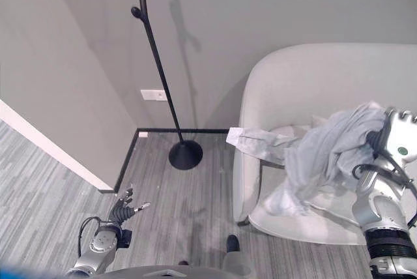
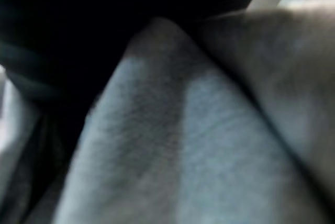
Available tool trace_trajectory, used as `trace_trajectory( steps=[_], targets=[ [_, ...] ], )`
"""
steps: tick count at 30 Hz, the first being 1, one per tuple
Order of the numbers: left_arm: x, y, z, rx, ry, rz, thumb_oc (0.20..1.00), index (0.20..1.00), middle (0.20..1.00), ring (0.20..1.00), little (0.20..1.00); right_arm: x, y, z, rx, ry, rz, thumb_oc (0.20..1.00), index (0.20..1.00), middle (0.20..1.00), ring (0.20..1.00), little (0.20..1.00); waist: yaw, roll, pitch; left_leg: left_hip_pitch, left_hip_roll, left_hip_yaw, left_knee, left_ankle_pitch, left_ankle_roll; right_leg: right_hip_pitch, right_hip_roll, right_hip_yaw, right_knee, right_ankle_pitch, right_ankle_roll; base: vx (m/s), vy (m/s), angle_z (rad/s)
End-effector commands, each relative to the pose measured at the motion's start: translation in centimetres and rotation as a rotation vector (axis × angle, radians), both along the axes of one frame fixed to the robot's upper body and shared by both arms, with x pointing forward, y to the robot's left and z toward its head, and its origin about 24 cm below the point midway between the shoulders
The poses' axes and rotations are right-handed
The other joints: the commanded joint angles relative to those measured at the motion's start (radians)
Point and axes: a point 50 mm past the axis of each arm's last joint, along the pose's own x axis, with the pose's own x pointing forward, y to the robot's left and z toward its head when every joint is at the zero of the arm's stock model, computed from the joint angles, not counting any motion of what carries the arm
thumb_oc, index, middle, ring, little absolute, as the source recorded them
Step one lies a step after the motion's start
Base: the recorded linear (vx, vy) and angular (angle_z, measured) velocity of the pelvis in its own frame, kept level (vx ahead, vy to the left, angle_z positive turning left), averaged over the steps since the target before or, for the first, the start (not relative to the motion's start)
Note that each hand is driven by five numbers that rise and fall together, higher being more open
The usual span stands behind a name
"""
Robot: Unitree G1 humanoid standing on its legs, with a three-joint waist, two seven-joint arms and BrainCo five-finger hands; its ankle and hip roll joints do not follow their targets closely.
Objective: Hang the clothes on the sofa on the clothes rack.
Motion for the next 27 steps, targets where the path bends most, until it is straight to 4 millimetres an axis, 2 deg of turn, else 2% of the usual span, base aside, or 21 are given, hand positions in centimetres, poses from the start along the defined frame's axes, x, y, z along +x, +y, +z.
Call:
trace_trajectory(
  steps=[1,2,4,5,6,7,8,11,13,14,15,17,18,19,20,21,23,24,25,26,27],
  targets=[
    [2.5,0.2,2.3,0.053,-0.127,-0.062,1.0,1.0,1.0,1.0,1.0,0.8,0.7,7.8,-0.246,-0.218,0.018,0.2,0.2,0.2,0.2,0.2,0.035,-0.043,-0.034,-0.005,-0.022,-0.022,0.011,-0.096,0.033,-0.057,-0.06,-0.012,0.171,-0.025,0.07,-0.03,0.07,-0.02],
    [2.6,0.2,2.3,0.053,-0.128,-0.061,1.0,1.0,1.0,1.0,1.0,0.8,0.7,7.8,-0.247,-0.218,0.018,0.2,0.2,0.2,0.2,0.2,0.035,-0.043,-0.033,-0.004,-0.022,-0.021,0.011,-0.096,0.033,-0.056,-0.06,-0.011,0.17,-0.024,0.07,-0.04,0.068,-0.06],
    [4.3,-0.1,3.9,0.144,-0.216,-0.117,1.0,1.0,1.0,1.0,1.0,1.4,1.8,10.7,-0.309,-0.285,0.058,0.2,0.2,0.2,0.2,0.2,0.044,-0.06,-0.048,0.011,-0.028,-0.016,0.011,-0.101,0.039,-0.042,-0.063,-0.006,0.162,-0.009,0.075,-0.02,0.051,-0.18],
    [4.3,-0.1,3.9,0.144,-0.217,-0.116,1.0,1.0,1.0,1.0,1.0,1.4,1.8,10.7,-0.31,-0.285,0.059,0.2,0.2,0.2,0.2,0.2,0.044,-0.06,-0.047,0.012,-0.028,-0.015,0.011,-0.101,0.039,-0.041,-0.063,-0.005,0.161,-0.009,0.075,-0.01,0.042,-0.2],
    [5.0,-0.4,4.7,0.164,-0.258,-0.145,1.0,1.0,1.0,1.0,1.0,1.6,2.1,11.7,-0.327,-0.311,0.069,0.2,0.2,0.2,0.2,0.2,0.048,-0.066,-0.054,0.016,-0.03,-0.013,0.011,-0.103,0.041,-0.037,-0.063,-0.004,0.157,-0.005,0.077,0.0,0.029,-0.11],
    [5.6,-0.9,5.3,0.178,-0.293,-0.172,1.0,1.0,1.0,1.0,1.0,2.0,2.5,12.6,-0.341,-0.332,0.087,0.2,0.2,0.2,0.2,0.2,0.052,-0.072,-0.059,0.02,-0.03,-0.011,0.011,-0.104,0.042,-0.033,-0.063,-0.001,0.155,-0.003,0.077,-0.02,0.044,-0.21],
    [7.1,-1.9,7.0,0.204,-0.384,-0.219,1.0,1.0,1.0,1.0,1.0,2.8,3.9,14.1,-0.376,-0.363,0.139,0.2,0.2,0.2,0.2,0.2,0.059,-0.085,-0.068,0.028,-0.031,-0.007,0.011,-0.106,0.045,-0.028,-0.063,0.001,0.151,0.002,0.078,-0.03,0.046,-0.3],
    [8.2,-2.8,8.1,0.22,-0.446,-0.256,1.0,1.0,1.0,1.0,1.0,3.5,5.0,15.6,-0.403,-0.391,0.181,0.2,0.2,0.2,0.2,0.2,0.057,-0.089,-0.069,0.037,-0.033,0.003,0.011,-0.108,0.047,-0.024,-0.061,0.009,0.15,0.007,0.079,-0.01,0.027,-0.25],
    [9.2,-4.2,9.5,0.251,-0.522,-0.34,1.0,1.0,1.0,1.0,1.0,4.0,6.2,17.1,-0.422,-0.428,0.225,0.2,0.2,0.2,0.2,0.2,0.058,-0.101,-0.079,0.044,-0.034,0.007,0.011,-0.11,0.048,-0.02,-0.061,0.014,0.15,0.013,0.08,-0.01,0.027,-0.08],
    [9.8,-5.4,10.0,0.269,-0.552,-0.392,1.0,1.0,1.0,1.0,1.0,4.6,7.4,18.5,-0.435,-0.461,0.269,0.2,0.2,0.2,0.2,0.2,0.056,-0.109,-0.083,0.049,-0.037,0.012,0.011,-0.112,0.049,-0.018,-0.061,0.019,0.15,0.016,0.081,-0.02,0.025,-0.11],
    [9.9,-5.5,10.0,0.268,-0.554,-0.389,1.0,1.0,1.0,1.0,1.0,4.6,7.5,18.7,-0.437,-0.463,0.271,0.2,0.2,0.2,0.2,0.2,0.055,-0.107,-0.081,0.049,-0.037,0.013,0.011,-0.112,0.049,-0.018,-0.061,0.02,0.149,0.016,0.081,-0.01,0.026,-0.15],
    [10.5,-7.3,10.0,0.292,-0.565,-0.448,1.0,1.0,1.0,1.0,1.0,5.2,9.1,19.8,-0.438,-0.479,0.335,0.2,0.2,0.2,0.2,0.2,0.05,-0.118,-0.092,0.055,-0.039,0.017,0.011,-0.114,0.051,-0.015,-0.062,0.027,0.15,0.018,0.08,0.0,0.023,-0.08],
    [10.6,-7.4,10.1,0.291,-0.568,-0.443,1.0,1.0,1.0,1.0,1.0,5.3,9.2,19.9,-0.442,-0.481,0.337,0.2,0.2,0.2,0.2,0.2,0.049,-0.114,-0.09,0.055,-0.04,0.018,0.011,-0.114,0.051,-0.016,-0.063,0.028,0.15,0.018,0.08,-0.01,0.029,-0.05],
    [10.8,-8.8,10.1,0.286,-0.576,-0.481,1.0,1.0,1.0,1.0,1.0,5.6,10.3,20.4,-0.436,-0.494,0.382,0.2,0.2,0.2,0.2,0.2,0.046,-0.12,-0.094,0.057,-0.041,0.019,0.011,-0.115,0.053,-0.015,-0.063,0.031,0.149,0.02,0.079,0.0,0.015,-0.05],
    [10.8,-8.8,10.1,0.285,-0.576,-0.48,1.0,1.0,1.0,1.0,1.0,5.6,10.3,20.5,-0.437,-0.494,0.382,0.2,0.2,0.2,0.2,0.2,0.046,-0.119,-0.093,0.057,-0.041,0.019,0.011,-0.115,0.053,-0.014,-0.063,0.031,0.149,0.02,0.079,0.0,0.0,0.0],
    [10.9,-10.4,10.3,0.249,-0.584,-0.515,1.0,1.0,1.0,1.0,1.0,6.0,11.5,20.5,-0.423,-0.495,0.436,0.2,0.2,0.2,0.2,0.2,0.044,-0.124,-0.096,0.058,-0.042,0.019,0.011,-0.114,0.055,-0.014,-0.062,0.032,0.147,0.021,0.078,0.0,0.0,0.0],
    [11.0,-12.0,10.7,0.209,-0.601,-0.548,1.0,1.0,1.0,1.0,1.0,6.3,12.7,20.5,-0.413,-0.496,0.48,0.2,0.2,0.2,0.2,0.2,0.042,-0.125,-0.096,0.058,-0.041,0.018,0.011,-0.113,0.057,-0.014,-0.062,0.036,0.146,0.023,0.077,0.0,0.0,0.0],
    [11.0,-12.0,10.8,0.208,-0.601,-0.547,1.0,1.0,1.0,1.0,1.0,6.3,12.7,20.6,-0.414,-0.496,0.481,0.2,0.2,0.2,0.2,0.2,0.042,-0.124,-0.095,0.058,-0.041,0.019,0.011,-0.114,0.057,-0.014,-0.062,0.037,0.146,0.023,0.077,0.0,0.0,0.0],
    [10.9,-13.7,11.1,0.155,-0.61,-0.583,1.0,1.0,1.0,1.0,1.0,6.6,14.1,20.4,-0.401,-0.496,0.536,0.2,0.2,0.2,0.2,0.2,0.041,-0.128,-0.094,0.059,-0.042,0.018,0.011,-0.113,0.059,-0.015,-0.06,0.04,0.146,0.024,0.076,0.0,0.0,0.0],
    [10.9,-14.5,11.4,0.12,-0.615,-0.589,1.0,1.0,1.0,1.0,1.0,6.8,14.6,20.2,-0.392,-0.493,0.557,0.2,0.2,0.2,0.2,0.2,0.04,-0.128,-0.093,0.06,-0.043,0.019,0.011,-0.113,0.06,-0.015,-0.06,0.041,0.147,0.023,0.075,0.0,0.0,0.0],
    [10.9,-14.5,11.4,0.118,-0.614,-0.588,1.0,1.0,1.0,1.0,1.0,6.8,14.6,20.2,-0.392,-0.493,0.558,0.2,0.2,0.2,0.2,0.2,0.04,-0.128,-0.093,0.06,-0.043,0.019,0.011,-0.113,0.06,-0.016,-0.06,0.042,0.148,0.023,0.075,0.0,0.0,0.0]
  ],
)
